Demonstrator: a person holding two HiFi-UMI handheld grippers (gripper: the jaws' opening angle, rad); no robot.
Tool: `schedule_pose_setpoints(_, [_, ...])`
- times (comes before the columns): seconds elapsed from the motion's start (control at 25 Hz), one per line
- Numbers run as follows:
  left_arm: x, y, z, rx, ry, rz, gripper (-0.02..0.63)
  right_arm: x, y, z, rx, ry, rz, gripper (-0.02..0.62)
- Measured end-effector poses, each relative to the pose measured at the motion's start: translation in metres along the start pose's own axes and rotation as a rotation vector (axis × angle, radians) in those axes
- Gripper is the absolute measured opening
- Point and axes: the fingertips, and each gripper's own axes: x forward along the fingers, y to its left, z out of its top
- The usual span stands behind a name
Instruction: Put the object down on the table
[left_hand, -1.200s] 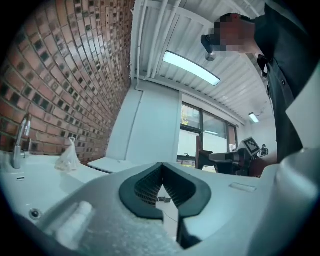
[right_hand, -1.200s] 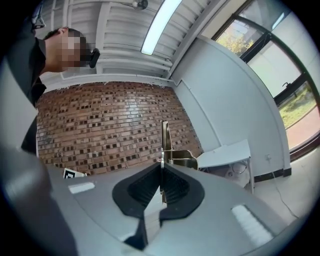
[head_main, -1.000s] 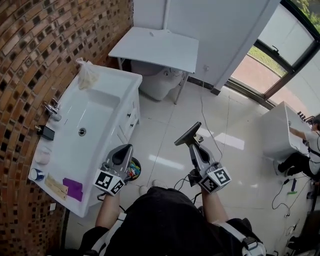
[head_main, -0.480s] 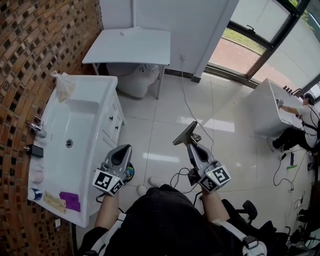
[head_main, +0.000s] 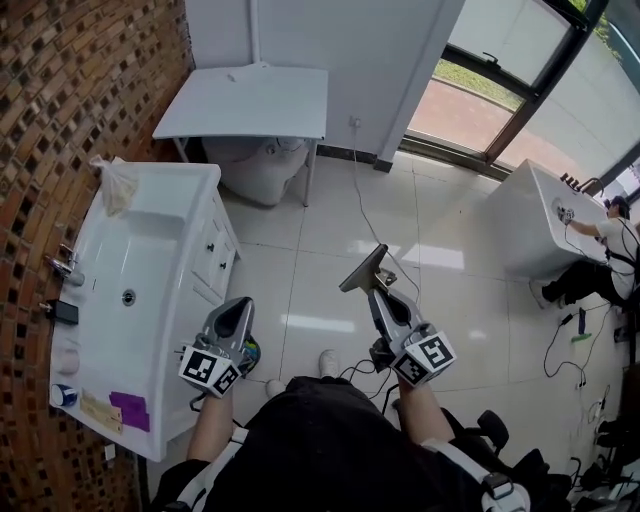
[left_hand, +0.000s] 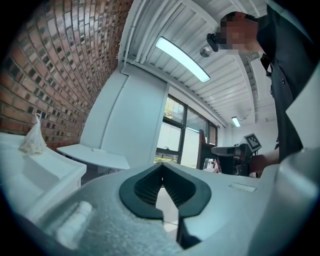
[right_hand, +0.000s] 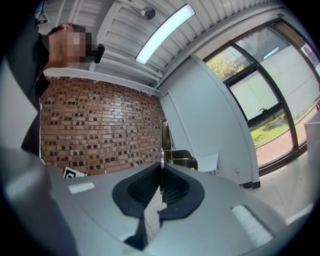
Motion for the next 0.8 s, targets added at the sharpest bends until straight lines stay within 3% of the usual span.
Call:
schedule_pose_setpoints(0.32, [0.048, -0.008, 0.013, 0.052, -0.002, 0.017, -0.002, 0.012, -0.054, 0.011, 0.028, -0.036, 0.021, 0.008])
schedule_pose_setpoints(0.72, [0.118, -0.043, -0.002, 0.103, 0.023, 0.031, -0.002, -0.001, -0.134, 0.019, 0.056, -0.026, 0.018, 0.008])
schedule_pose_setpoints(0.8, [0.127, -0.05, -0.006, 0.081, 0.024, 0.031, -0.002, -0.004, -0.144, 0.018, 0.065, -0.022, 0.023, 0.008])
